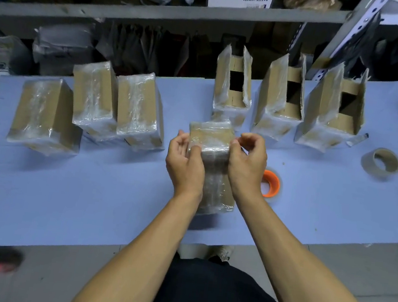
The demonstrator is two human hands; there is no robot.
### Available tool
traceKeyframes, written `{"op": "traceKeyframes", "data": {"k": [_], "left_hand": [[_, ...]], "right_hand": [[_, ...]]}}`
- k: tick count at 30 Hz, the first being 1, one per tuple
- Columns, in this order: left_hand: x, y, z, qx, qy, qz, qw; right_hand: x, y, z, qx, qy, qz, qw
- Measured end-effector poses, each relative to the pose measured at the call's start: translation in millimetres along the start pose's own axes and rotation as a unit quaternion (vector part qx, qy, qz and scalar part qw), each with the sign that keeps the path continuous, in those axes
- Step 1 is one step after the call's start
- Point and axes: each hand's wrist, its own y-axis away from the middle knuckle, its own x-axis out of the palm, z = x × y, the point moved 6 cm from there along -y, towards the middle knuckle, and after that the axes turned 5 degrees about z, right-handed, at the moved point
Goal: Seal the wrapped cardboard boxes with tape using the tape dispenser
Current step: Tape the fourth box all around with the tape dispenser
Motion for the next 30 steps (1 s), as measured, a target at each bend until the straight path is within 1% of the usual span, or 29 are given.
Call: {"op": "traceKeyframes", "data": {"k": [2,6,8,9,11,14,15,17,18,19,21,23,24,25,26,28,30], "left_hand": [[5,-1,1,-0.009,-0.022,0.009,1.0],[12,-1,7,-0.045,-0.075,0.044,0.995],[14,-9,9,-0.06,-0.079,0.017,0.995],[13,-13,8,-0.058,-0.088,0.0,0.994],[16,-22,1,-0.05,-0.114,-0.007,0.992],[22,-43,-3,-0.068,-0.158,0.041,0.984],[24,-51,-2,-0.086,-0.162,0.068,0.981],[24,-61,-2,-0.119,-0.173,0.12,0.97],[20,-66,-4,-0.112,-0.193,0.14,0.965],[16,-69,-8,-0.085,-0.231,0.155,0.957],[7,-73,-16,-0.016,-0.319,0.156,0.935],[-1,-74,-21,0.026,-0.375,0.139,0.916],[-4,-75,-21,0.028,-0.394,0.135,0.909],[-8,-76,-20,0.019,-0.412,0.135,0.901],[-13,-76,-17,0.007,-0.43,0.135,0.893],[-29,-74,-12,-0.006,-0.474,0.131,0.871],[-50,-67,-4,-0.036,-0.512,0.129,0.848]], "right_hand": [[9,0,-2,0.015,-0.019,0.012,1.0],[22,2,-13,0.054,0.012,0.07,0.996],[24,-3,-17,0.056,0.051,0.096,0.992],[23,-5,-17,0.055,0.064,0.102,0.991],[23,-14,-16,0.053,0.078,0.1,0.991],[23,-29,-16,0.066,0.099,0.108,0.987],[21,-32,-16,0.065,0.095,0.121,0.986],[17,-35,-22,0.076,0.046,0.17,0.981],[14,-33,-29,0.093,0.027,0.201,0.975],[9,-30,-39,0.114,0.035,0.229,0.966],[-3,-19,-63,0.16,0.115,0.266,0.944],[-14,-8,-83,0.201,0.198,0.281,0.917],[-16,-4,-87,0.219,0.214,0.279,0.91],[-17,-2,-90,0.232,0.211,0.264,0.912],[-17,-2,-89,0.237,0.194,0.236,0.922],[-18,-7,-83,0.205,0.196,0.172,0.943],[-18,-12,-76,0.165,0.217,0.136,0.953]]}}
